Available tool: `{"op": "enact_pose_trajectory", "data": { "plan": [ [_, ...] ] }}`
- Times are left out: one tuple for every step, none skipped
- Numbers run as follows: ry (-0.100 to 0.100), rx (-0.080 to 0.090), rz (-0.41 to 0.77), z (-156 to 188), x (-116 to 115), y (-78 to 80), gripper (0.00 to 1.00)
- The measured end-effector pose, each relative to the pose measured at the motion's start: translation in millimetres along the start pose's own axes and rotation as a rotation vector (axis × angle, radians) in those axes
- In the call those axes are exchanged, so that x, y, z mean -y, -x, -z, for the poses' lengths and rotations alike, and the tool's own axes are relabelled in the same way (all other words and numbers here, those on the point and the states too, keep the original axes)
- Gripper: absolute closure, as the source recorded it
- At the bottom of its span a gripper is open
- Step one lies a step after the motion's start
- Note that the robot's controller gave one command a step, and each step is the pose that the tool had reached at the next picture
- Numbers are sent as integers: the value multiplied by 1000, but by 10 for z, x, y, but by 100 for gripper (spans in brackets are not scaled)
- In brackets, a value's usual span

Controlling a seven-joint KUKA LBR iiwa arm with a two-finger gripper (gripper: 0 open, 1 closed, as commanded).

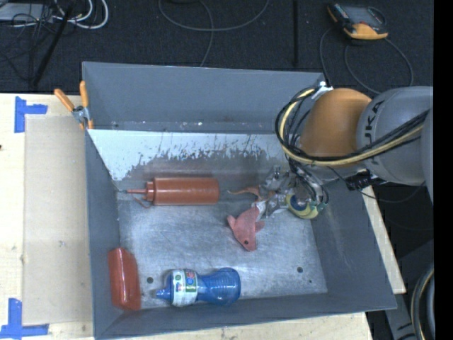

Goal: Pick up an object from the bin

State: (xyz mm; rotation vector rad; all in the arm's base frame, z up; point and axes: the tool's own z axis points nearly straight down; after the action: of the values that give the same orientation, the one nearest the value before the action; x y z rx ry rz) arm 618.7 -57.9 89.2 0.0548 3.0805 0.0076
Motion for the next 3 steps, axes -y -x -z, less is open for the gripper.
{"op": "enact_pose_trajectory", "data": {
  "plan": [
    [0,0,1,0,-1,0,100],
    [-2,-19,4,36,-4,-63,100],
    [-4,-61,-1,471,-4,-234,100]
  ]
}}
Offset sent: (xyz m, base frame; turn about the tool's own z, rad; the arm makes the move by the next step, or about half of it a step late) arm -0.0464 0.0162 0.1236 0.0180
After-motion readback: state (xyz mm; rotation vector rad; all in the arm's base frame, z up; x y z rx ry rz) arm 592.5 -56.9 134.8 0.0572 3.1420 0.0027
